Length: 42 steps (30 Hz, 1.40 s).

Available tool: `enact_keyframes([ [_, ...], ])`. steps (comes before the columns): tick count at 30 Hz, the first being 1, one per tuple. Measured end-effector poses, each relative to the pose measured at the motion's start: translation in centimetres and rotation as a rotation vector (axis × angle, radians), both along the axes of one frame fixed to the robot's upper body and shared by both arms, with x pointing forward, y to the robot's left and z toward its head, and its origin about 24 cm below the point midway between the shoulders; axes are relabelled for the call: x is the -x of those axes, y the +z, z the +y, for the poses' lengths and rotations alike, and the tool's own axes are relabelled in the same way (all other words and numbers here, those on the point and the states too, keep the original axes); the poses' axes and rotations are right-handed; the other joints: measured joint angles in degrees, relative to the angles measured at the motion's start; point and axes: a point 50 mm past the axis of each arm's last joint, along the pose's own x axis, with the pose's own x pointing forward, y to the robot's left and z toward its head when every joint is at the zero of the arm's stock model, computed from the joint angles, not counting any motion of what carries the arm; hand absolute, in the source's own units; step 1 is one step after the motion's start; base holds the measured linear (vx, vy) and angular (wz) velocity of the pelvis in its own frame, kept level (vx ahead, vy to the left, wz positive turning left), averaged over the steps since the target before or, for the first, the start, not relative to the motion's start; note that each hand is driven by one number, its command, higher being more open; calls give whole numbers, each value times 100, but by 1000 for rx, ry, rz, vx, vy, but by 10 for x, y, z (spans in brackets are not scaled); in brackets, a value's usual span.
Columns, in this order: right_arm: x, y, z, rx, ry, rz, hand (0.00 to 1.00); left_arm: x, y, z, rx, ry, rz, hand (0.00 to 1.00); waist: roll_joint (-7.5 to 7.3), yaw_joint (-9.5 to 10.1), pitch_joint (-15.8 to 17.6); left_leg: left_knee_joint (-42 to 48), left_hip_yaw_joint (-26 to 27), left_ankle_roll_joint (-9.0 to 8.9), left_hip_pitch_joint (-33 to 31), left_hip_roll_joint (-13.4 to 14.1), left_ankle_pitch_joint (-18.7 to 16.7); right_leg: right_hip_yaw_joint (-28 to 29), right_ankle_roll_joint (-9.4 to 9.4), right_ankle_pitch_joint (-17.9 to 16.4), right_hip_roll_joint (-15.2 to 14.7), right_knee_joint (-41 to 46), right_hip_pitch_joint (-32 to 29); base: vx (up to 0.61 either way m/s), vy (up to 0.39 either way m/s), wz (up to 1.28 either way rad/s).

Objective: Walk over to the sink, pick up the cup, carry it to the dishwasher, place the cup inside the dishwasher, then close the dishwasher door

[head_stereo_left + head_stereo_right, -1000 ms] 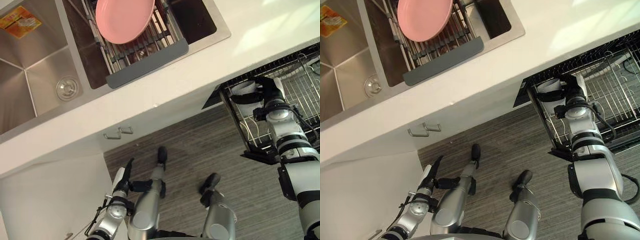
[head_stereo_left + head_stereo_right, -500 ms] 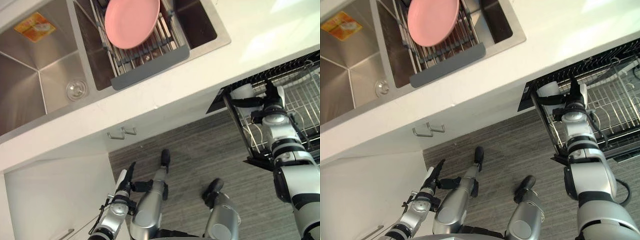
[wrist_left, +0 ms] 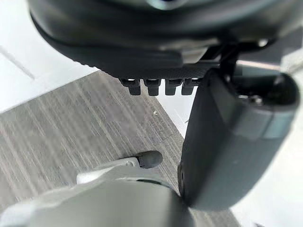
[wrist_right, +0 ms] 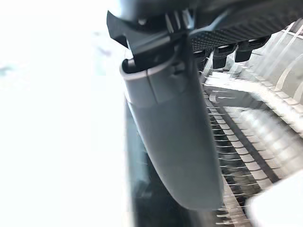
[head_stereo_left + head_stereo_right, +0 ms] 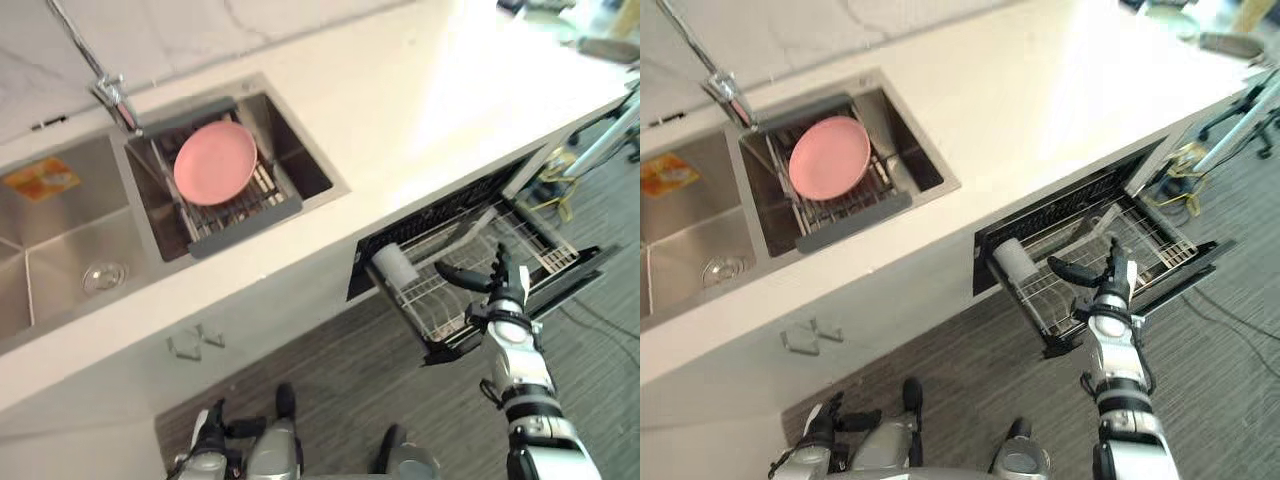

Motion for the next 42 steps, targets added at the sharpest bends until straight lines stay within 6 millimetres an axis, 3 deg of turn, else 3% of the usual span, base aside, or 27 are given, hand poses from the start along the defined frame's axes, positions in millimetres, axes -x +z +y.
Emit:
enact_keyframes([
  [3,10,21,25,-121,70,-185,100,21,-6,2,31,141,49,100,-3,-96,-204,-2,160,-78,74,193,-93,68,-98,60,197,-157,65,-56,-85,-23],
  [8,18,76,29,-257,82,-515,100,34,-9,4,59,306,71,100,-23,-102,-396,7,583,-67,79,419,-107,79,-222,171,382,-372,150,-45,-55,-3],
  [13,38,140,16,-189,61,-839,100,44,-12,0,80,399,108,100,-18,-242,-542,13,1206,22,24,450,3,-399,-122,169,242,-427,376,22,2,44],
  [17,35,157,26,-207,134,-902,100,46,-13,-1,68,368,122,100,-41,-241,-614,8,1206,98,74,247,41,-470,13,174,51,-399,455,29,58,19],
  [20,26,149,47,-267,234,-844,100,53,-14,-4,62,340,141,100,-34,-202,-667,0,1215,197,150,61,-4,-466,106,184,-145,-358,514,19,86,4],
  [25,7,109,68,-319,302,-627,100,50,-13,-4,50,267,121,100,-75,17,-719,2,1203,271,242,-172,-55,-471,236,90,-399,-150,531,-3,62,4],
  [27,2,91,68,-298,266,-540,100,49,-13,-3,51,251,106,100,-171,202,-701,9,1156,335,191,-305,-79,-513,293,-150,-601,179,361,-1,77,15],
  [29,-1,80,67,-303,229,-494,100,46,-11,0,36,223,93,100,-282,253,-679,53,999,400,88,-422,-86,-645,318,-254,-736,386,306,39,49,47],
  [31,-1,73,68,-328,186,-465,100,40,-8,6,19,214,66,100,-440,289,-626,164,793,453,-72,-512,-121,-832,213,-309,-828,526,303,77,28,61],
  [33,-1,64,71,-348,158,-436,100,35,-5,11,-4,205,49,100,-496,301,-582,332,476,503,-210,-497,-218,-678,-364,-225,-857,1079,174,78,53,64],
  [34,0,61,72,-348,156,-427,100,35,-5,11,-6,203,49,100,-479,302,-591,369,396,526,-219,-464,-255,-482,-503,-137,-844,1304,86,94,91,67],
  [35,2,59,73,-347,157,-427,100,34,-4,12,-9,194,47,100,-454,281,-571,431,214,564,-218,-382,-338,-101,-852,62,-799,1859,-157,113,71,64],
  [36,3,59,75,-343,168,-437,100,32,-4,12,-11,171,51,100,-378,234,-522,456,-9,601,-219,-242,-399,215,-897,-161,-672,2268,-404,118,34,66],
  [38,4,61,78,-341,202,-454,100,29,-3,17,-27,126,70,100,-374,215,-497,460,-229,614,-220,-105,-434,691,-757,-763,-223,2121,-704,98,3,51],
  [41,7,62,78,-338,213,-469,100,29,-4,17,-27,82,110,100,-391,135,-415,691,-526,632,-189,-230,-574,1346,-672,-775,102,1845,-1054,81,-27,64],
  [42,10,60,76,-336,205,-462,100,29,-5,17,-25,66,116,100,-407,100,-408,768,-653,626,-171,-330,-621,1492,-567,-770,152,1726,-1077,60,-90,94],
])
